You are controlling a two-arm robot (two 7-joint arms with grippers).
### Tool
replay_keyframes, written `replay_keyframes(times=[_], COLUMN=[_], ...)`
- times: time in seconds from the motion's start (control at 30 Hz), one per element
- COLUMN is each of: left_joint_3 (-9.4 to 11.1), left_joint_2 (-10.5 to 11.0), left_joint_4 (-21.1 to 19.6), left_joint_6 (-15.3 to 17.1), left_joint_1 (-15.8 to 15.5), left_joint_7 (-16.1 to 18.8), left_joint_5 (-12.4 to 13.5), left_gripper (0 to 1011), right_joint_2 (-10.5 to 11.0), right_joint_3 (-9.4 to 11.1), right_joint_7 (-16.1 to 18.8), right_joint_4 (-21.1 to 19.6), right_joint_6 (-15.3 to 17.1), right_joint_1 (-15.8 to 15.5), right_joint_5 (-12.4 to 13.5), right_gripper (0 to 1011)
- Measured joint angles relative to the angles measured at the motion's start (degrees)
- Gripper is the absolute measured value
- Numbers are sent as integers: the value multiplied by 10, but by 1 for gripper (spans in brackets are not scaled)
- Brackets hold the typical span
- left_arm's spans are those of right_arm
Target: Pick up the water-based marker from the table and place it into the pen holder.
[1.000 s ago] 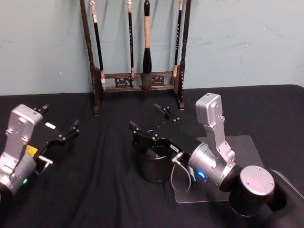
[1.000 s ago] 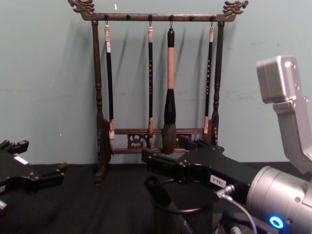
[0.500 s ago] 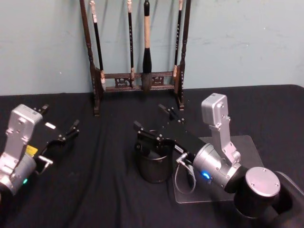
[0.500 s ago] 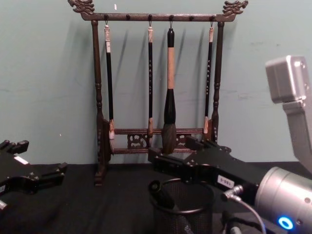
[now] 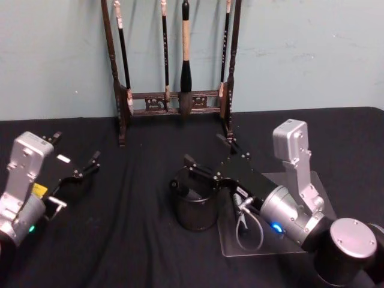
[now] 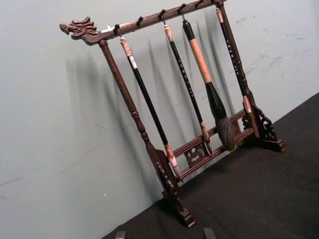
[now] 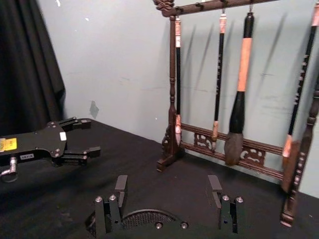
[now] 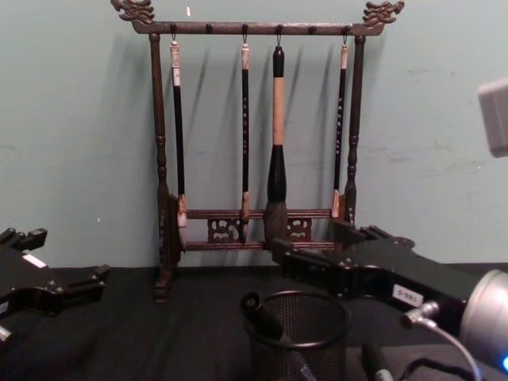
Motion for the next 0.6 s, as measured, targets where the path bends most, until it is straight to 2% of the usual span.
replay_keyframes(times=[0.33, 0.47, 0.6], left_joint_3=[0, 0, 0], left_joint_2=[0, 0, 0], left_joint_4=[0, 0, 0], left_joint_6=[0, 0, 0], left_joint_1=[0, 0, 0], left_joint_7=[0, 0, 0], left_joint_5=[0, 0, 0], left_gripper=[1009, 1009, 1009], right_joint_2=[13, 15, 14], right_joint_3=[20, 28, 37], right_joint_7=[-24, -44, -77], right_joint_4=[-42, -60, -82], right_joint_6=[28, 50, 75], right_joint_1=[-28, -39, -53], right_joint_5=[3, 1, -13], right_gripper=[1002, 1002, 1002])
